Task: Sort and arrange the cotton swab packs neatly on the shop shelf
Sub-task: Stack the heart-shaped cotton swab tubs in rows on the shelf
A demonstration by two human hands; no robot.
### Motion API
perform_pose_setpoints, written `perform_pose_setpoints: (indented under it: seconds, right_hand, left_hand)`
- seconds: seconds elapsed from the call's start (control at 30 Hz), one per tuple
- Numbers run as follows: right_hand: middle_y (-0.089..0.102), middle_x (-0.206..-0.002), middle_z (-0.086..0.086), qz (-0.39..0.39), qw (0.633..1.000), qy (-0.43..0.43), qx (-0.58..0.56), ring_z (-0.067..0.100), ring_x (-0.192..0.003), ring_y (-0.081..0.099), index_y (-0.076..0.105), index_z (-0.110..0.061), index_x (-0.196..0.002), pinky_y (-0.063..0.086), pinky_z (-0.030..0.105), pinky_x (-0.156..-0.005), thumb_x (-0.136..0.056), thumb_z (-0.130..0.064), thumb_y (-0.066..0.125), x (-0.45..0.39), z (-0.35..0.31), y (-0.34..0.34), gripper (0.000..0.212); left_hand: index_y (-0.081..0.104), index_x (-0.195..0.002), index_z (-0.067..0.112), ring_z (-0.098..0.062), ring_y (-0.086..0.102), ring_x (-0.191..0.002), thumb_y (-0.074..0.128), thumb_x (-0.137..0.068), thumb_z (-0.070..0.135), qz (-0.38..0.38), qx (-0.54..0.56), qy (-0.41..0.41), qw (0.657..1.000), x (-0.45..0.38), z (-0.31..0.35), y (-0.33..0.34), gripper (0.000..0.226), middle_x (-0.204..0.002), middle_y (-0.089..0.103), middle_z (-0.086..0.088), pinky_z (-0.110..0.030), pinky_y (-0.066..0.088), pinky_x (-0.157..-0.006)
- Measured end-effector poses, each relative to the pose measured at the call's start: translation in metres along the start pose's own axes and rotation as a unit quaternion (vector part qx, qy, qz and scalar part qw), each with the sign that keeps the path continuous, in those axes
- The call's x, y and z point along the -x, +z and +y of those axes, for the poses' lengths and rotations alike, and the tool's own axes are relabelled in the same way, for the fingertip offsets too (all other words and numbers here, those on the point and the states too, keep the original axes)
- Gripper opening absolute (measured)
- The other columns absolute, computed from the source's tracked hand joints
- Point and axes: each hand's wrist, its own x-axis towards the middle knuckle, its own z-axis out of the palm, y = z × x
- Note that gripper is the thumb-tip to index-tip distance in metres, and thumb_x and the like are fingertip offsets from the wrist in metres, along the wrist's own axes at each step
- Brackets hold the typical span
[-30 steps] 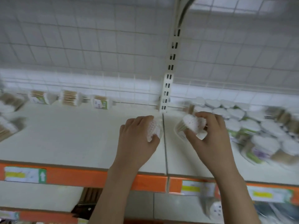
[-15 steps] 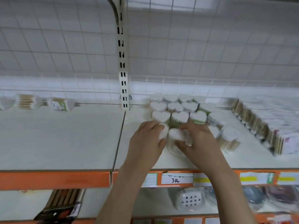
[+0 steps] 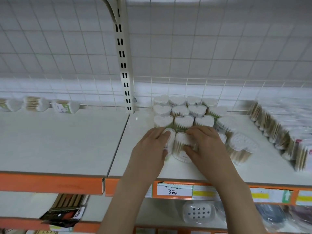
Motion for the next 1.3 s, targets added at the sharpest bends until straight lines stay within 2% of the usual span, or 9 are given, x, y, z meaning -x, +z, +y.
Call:
perform_pose_setpoints:
  seconds: [0.13, 0.3, 0.5, 0.73, 0.87, 1.0, 1.1, 1.2, 1.3]
  right_hand:
    - [0.060, -0.113, 0.010, 0.004, 1.000, 0.000, -0.008, 0.025, -0.110, 0.047, 0.063, -0.004, -0.108, 0.020, 0.010, -0.088, -0.075, -0.005, 0.071, 0.000, 0.004, 0.001, 0.035]
    - [0.058, -0.117, 0.011, -0.003, 1.000, -0.003, -0.009, 0.026, -0.114, 0.046, 0.061, -0.003, -0.112, 0.018, 0.010, -0.091, -0.076, -0.007, 0.070, 0.001, 0.003, 0.001, 0.037]
    - [0.055, -0.125, 0.009, 0.012, 0.999, -0.009, -0.030, 0.023, -0.122, 0.041, 0.055, -0.004, -0.123, 0.013, 0.007, -0.096, -0.081, -0.012, 0.067, 0.002, -0.006, 0.000, 0.044]
    - [0.057, -0.121, 0.008, 0.022, 0.997, -0.020, -0.065, 0.023, -0.118, 0.046, 0.057, -0.005, -0.120, 0.021, 0.011, -0.096, -0.082, -0.012, 0.066, -0.007, -0.036, 0.003, 0.040]
    - [0.056, -0.123, 0.006, 0.026, 0.997, -0.038, -0.068, 0.020, -0.121, 0.043, 0.056, -0.007, -0.123, 0.018, 0.009, -0.095, -0.085, -0.016, 0.064, -0.016, -0.062, 0.018, 0.040]
    - [0.055, -0.126, 0.004, 0.015, 0.996, -0.050, -0.066, 0.019, -0.125, 0.040, 0.055, -0.009, -0.125, 0.021, 0.014, -0.098, -0.087, -0.019, 0.061, -0.027, -0.095, 0.037, 0.040]
    - [0.057, -0.124, 0.006, 0.014, 0.997, -0.055, -0.060, 0.021, -0.124, 0.042, 0.056, -0.007, -0.122, 0.024, 0.016, -0.097, -0.086, -0.019, 0.062, -0.036, -0.124, 0.056, 0.038]
    - [0.056, -0.125, 0.003, 0.010, 0.997, -0.056, -0.054, 0.018, -0.126, 0.040, 0.055, -0.010, -0.125, 0.019, 0.012, -0.097, -0.088, -0.021, 0.060, -0.046, -0.158, 0.079, 0.039]
    - [0.056, -0.126, 0.002, 0.002, 0.997, -0.062, -0.051, 0.016, -0.123, 0.040, 0.054, -0.012, -0.126, 0.021, 0.013, -0.099, -0.089, -0.023, 0.058, -0.057, -0.197, 0.105, 0.040]
  left_hand:
    - [0.044, -0.136, 0.019, -0.012, 0.033, -0.132, 0.061, -0.087, 0.018, 0.002, -0.010, -0.018, 1.000, -0.001, 0.006, 0.004, 0.052, -0.142, 0.040, 0.004, -0.022, 0.033, -0.102]
    - [0.048, -0.133, 0.018, -0.018, 0.036, -0.132, 0.065, -0.084, 0.017, 0.009, -0.019, -0.032, 0.999, -0.001, 0.009, 0.007, 0.052, -0.140, 0.044, 0.000, -0.028, 0.025, -0.106]
    - [0.039, -0.139, 0.017, -0.020, 0.034, -0.132, 0.065, -0.083, 0.021, 0.019, 0.000, -0.054, 0.998, 0.003, 0.006, 0.007, 0.061, -0.144, 0.037, -0.003, -0.030, 0.028, -0.106]
    - [0.038, -0.140, 0.014, -0.020, 0.037, -0.130, 0.065, -0.083, 0.024, 0.013, -0.018, -0.084, 0.996, 0.015, -0.016, -0.005, 0.063, -0.141, 0.042, -0.003, -0.029, 0.030, -0.105]
    - [0.040, -0.139, 0.018, -0.015, 0.037, -0.129, 0.060, -0.087, 0.029, 0.015, -0.028, -0.096, 0.995, 0.026, -0.040, -0.017, 0.057, -0.138, 0.045, 0.002, -0.025, 0.028, -0.104]
    - [0.040, -0.138, 0.021, -0.013, 0.036, -0.128, 0.057, -0.088, 0.028, 0.015, -0.040, -0.110, 0.993, 0.037, -0.076, -0.033, 0.053, -0.136, 0.045, 0.006, -0.023, 0.027, -0.103]
    - [0.041, -0.137, 0.023, -0.013, 0.038, -0.126, 0.056, -0.089, 0.028, 0.013, -0.045, -0.118, 0.992, 0.044, -0.109, -0.048, 0.051, -0.135, 0.046, 0.006, -0.025, 0.029, -0.101]
    - [0.039, -0.138, 0.026, -0.011, 0.036, -0.126, 0.052, -0.091, 0.032, 0.007, -0.049, -0.120, 0.992, 0.053, -0.148, -0.066, 0.049, -0.136, 0.044, 0.009, -0.025, 0.027, -0.101]
    - [0.040, -0.136, 0.027, -0.011, 0.036, -0.126, 0.051, -0.091, 0.034, 0.014, -0.046, -0.136, 0.990, 0.063, -0.192, -0.089, 0.047, -0.135, 0.044, 0.011, -0.025, 0.027, -0.101]
